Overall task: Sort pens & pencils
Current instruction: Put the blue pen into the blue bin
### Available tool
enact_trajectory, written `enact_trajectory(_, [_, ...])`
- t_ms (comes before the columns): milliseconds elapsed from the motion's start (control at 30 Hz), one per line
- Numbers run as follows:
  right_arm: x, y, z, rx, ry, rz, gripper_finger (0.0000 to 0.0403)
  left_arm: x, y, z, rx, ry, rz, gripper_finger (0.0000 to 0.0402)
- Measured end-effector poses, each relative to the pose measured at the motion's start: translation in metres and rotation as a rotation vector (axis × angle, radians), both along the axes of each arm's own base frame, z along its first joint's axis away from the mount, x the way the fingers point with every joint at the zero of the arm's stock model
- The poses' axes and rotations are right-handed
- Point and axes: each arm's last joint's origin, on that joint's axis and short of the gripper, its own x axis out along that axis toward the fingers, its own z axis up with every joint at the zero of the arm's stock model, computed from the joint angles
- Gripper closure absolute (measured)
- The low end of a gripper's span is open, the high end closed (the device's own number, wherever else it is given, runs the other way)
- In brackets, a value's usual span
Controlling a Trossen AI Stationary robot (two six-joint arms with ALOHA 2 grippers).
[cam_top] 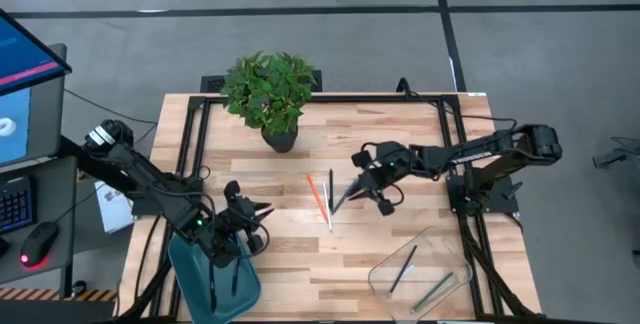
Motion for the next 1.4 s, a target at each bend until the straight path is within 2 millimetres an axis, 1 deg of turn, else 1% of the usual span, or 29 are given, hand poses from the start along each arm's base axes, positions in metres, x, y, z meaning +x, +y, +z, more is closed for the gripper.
enact_trajectory(100, [-0.006,-0.003,-0.008,0.001,-0.033,-0.001,0.034,0.001,-0.001,0.001,-0.001,-0.021,0.005,0.0343])
enact_trajectory(300, [-0.015,-0.011,-0.016,0.009,-0.07,0.03,0.034,0.003,-0.001,0.004,0.027,-0.074,0.04,0.0343])
enact_trajectory(500, [-0.019,-0.01,-0.019,0.009,-0.114,0.082,0.034,0.002,0.0,0.005,0.05,-0.097,0.066,0.0343])
enact_trajectory(600, [-0.017,-0.009,-0.02,0.012,-0.14,0.143,0.034,0.003,0.0,0.005,0.047,-0.099,0.065,0.0343])
enact_trajectory(700, [-0.017,-0.012,-0.013,0.051,-0.221,0.244,0.034,0.003,0.0,0.005,0.045,-0.097,0.063,0.0343])
enact_trajectory(800, [-0.02,-0.023,-0.014,0.048,-0.245,0.281,0.034,0.003,0.0,0.005,0.044,-0.095,0.062,0.0343])
enact_trajectory(967, [-0.026,-0.051,-0.014,0.054,-0.253,0.196,0.034,0.003,0.0,0.005,0.044,-0.095,0.062,0.0343])
enact_trajectory(1100, [-0.023,-0.067,-0.019,0.076,-0.233,0.166,0.034,0.002,0.0,0.005,0.044,-0.095,0.062,0.0343])
enact_trajectory(1133, [-0.018,-0.072,-0.02,0.076,-0.232,0.154,0.034,0.002,0.0,0.005,0.044,-0.095,0.062,0.0343])
enact_trajectory(1200, [-0.011,-0.078,-0.029,0.124,-0.18,0.126,0.034,0.002,0.0,0.005,0.048,-0.091,0.06,0.0343])
enact_trajectory(1300, [0.001,-0.081,-0.043,0.2,-0.105,0.122,0.034,0.002,0.0,0.005,0.051,-0.086,0.056,0.0343])
enact_trajectory(1400, [0.008,-0.079,-0.053,0.218,-0.071,0.132,0.034,0.002,0.0,0.005,0.061,-0.073,0.043,0.0343])
